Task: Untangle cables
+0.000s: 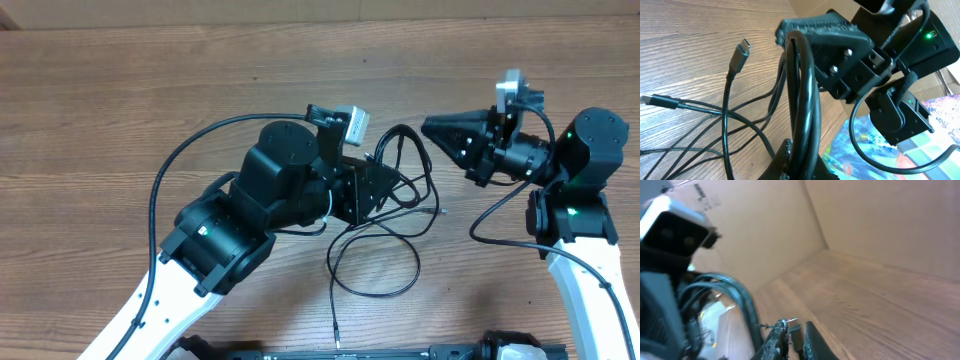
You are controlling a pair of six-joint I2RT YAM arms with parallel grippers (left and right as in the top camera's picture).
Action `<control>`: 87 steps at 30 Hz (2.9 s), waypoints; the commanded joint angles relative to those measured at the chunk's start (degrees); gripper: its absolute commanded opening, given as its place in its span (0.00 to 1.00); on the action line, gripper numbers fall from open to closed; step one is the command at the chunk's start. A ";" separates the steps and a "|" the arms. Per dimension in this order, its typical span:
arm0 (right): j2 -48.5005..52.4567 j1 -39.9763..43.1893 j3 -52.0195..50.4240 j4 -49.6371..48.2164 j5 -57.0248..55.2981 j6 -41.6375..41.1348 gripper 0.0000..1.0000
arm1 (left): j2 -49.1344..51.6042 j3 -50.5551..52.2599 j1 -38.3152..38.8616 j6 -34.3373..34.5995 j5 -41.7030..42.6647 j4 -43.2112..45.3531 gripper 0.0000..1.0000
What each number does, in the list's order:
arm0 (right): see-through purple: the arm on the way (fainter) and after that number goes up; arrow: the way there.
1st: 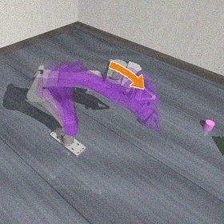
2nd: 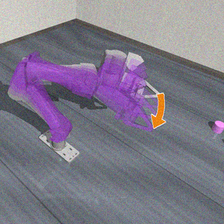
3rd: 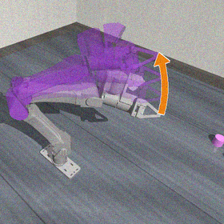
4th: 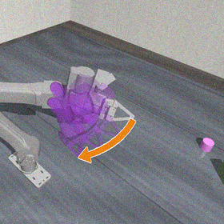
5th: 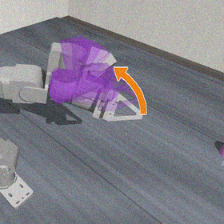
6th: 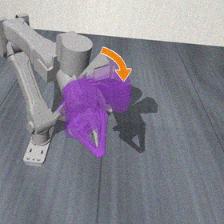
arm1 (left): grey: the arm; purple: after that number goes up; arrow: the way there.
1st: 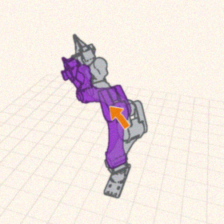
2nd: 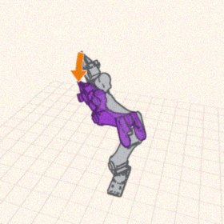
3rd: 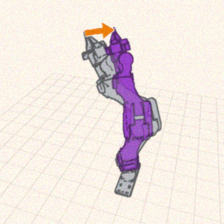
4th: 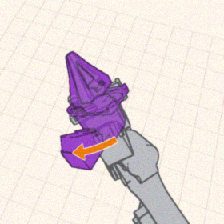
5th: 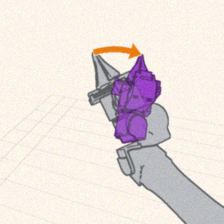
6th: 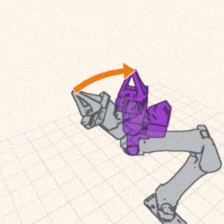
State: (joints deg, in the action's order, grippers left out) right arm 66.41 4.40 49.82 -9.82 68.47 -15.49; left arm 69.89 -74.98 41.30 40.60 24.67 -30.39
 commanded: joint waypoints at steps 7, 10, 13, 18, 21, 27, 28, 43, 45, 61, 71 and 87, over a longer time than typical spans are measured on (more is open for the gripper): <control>0.15 -0.26 0.81 2.10 -4.76 -2.54 0.15 | 0.24 -0.61 0.50 -0.28 0.44 0.44 0.04; 0.15 -0.15 0.81 4.74 -5.90 -2.54 0.20 | 0.24 -0.61 0.50 -4.61 0.44 0.42 0.04; 0.15 -0.15 0.81 5.90 -5.88 -2.54 0.22 | 0.22 -0.61 0.37 -10.73 0.44 0.39 0.04; 0.15 -0.15 0.81 6.27 -5.84 -2.54 0.22 | 0.22 -0.61 0.28 -16.48 0.20 -0.20 0.05; 0.15 -0.15 0.81 6.27 -5.51 -2.51 0.22 | 0.15 -0.61 -0.04 -19.37 -1.97 -2.03 0.04; 0.15 -0.15 0.81 6.32 -5.42 -2.51 0.23 | 0.11 -0.61 -1.86 -24.06 -7.50 -7.65 0.04; 0.15 -0.15 0.81 6.32 -5.42 -2.51 0.23 | 0.11 -0.61 -2.16 -24.65 -8.28 -8.33 0.04; 0.15 -0.17 0.81 6.73 -5.44 -2.54 0.23 | 0.13 -0.61 -2.38 -32.06 -25.05 -19.10 0.04; 0.15 -0.17 0.81 6.97 -5.44 -2.54 0.23 | 0.13 -0.61 -2.40 -33.83 -27.28 -21.46 0.04; 0.15 -0.17 0.81 8.74 -5.46 -2.47 0.23 | 0.22 1.18 -2.67 -36.39 -41.81 -30.95 0.04; 0.15 -0.17 0.81 10.23 -5.46 -2.10 0.23 | 2.58 5.84 -2.75 -36.30 -46.66 -31.32 0.04; 0.15 -0.17 0.81 10.86 -5.49 -0.74 0.23 | 14.51 5.90 -3.21 -35.32 -47.15 -31.30 0.04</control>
State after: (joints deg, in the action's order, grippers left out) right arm 66.50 4.40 49.82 0.95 63.02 -17.78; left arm 83.59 -69.34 38.83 5.39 -21.37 -61.73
